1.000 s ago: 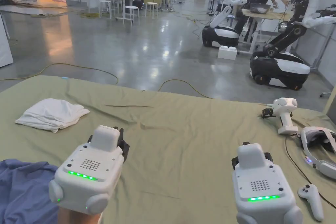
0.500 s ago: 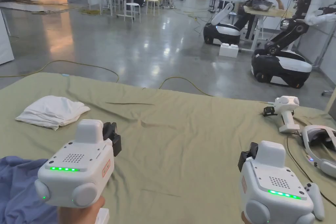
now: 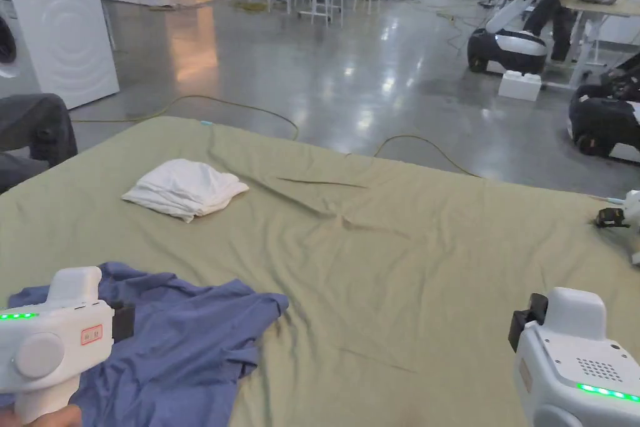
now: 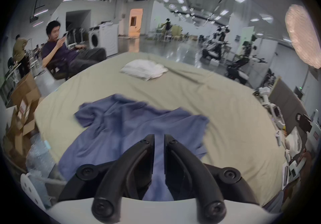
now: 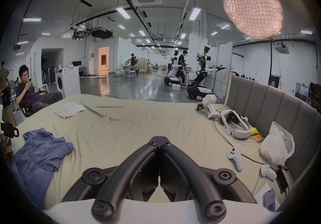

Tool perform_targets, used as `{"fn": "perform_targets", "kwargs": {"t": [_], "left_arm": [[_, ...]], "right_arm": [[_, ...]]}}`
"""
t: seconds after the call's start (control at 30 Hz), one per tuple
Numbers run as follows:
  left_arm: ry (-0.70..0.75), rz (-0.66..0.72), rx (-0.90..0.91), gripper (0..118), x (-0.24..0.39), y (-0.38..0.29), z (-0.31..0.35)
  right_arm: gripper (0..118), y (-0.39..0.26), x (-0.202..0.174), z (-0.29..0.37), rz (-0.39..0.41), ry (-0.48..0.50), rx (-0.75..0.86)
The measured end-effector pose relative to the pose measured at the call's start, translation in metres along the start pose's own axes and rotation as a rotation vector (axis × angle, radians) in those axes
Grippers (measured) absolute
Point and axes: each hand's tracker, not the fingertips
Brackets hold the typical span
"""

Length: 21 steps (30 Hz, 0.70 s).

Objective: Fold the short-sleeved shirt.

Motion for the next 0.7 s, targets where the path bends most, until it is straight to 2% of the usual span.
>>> {"fn": "perform_targets", "kwargs": {"t": [0.07,0.1,0.27,0.47,0.53,0.6,0.7], "left_arm": [[0.047,0.008,-0.048,57,-0.026,-0.003,-0.01],[0.066,0.018,-0.078,68,-0.038,-0.005,-0.018],[0.029,0.053,-0.232,70,-0.067,-0.018,-0.057],[-0.016,0.025,-0.383,70,-0.05,-0.049,-0.115],[0.029,0.0,-0.438,71,-0.04,-0.059,-0.133],[0.071,-0.068,-0.367,71,-0.029,-0.061,-0.12],[0.096,-0.061,-0.36,68,-0.02,-0.063,-0.115]], "right_arm": [[0,-0.003,-0.005,-0.003,0.006,0.008,-0.013],[0,-0.004,-0.008,-0.005,0.007,0.013,-0.019],[0,-0.013,-0.019,-0.01,0.019,0.027,-0.048],[0,-0.024,-0.027,-0.014,0.024,0.033,-0.083],[0,-0.028,-0.028,-0.016,0.031,0.032,-0.093],[0,-0.03,-0.029,-0.016,0.042,0.032,-0.103],[0,-0.03,-0.03,-0.014,0.047,0.03,-0.109]]}}
